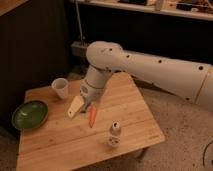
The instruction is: Drag the pepper across the table
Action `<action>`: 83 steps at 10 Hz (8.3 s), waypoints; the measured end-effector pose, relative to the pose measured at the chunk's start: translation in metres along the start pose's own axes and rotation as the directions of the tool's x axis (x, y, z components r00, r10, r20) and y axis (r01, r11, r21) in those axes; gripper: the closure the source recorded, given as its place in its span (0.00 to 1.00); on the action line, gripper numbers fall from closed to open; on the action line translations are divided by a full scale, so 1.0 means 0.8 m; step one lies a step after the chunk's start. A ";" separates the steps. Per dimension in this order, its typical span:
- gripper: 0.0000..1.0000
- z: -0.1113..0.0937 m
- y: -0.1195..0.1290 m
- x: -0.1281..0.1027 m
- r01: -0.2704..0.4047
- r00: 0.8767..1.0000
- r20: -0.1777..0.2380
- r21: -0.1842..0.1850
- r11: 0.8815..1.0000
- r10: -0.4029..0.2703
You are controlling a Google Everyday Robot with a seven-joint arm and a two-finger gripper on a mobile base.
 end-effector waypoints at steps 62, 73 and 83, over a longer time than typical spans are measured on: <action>0.20 0.192 -0.269 -0.098 -0.659 0.752 0.177 0.211 0.722 0.634; 0.29 0.220 -0.278 -0.098 -0.656 0.747 0.196 0.371 0.658 0.635; 0.44 0.231 -0.273 -0.101 -0.630 0.768 0.175 0.374 0.680 0.615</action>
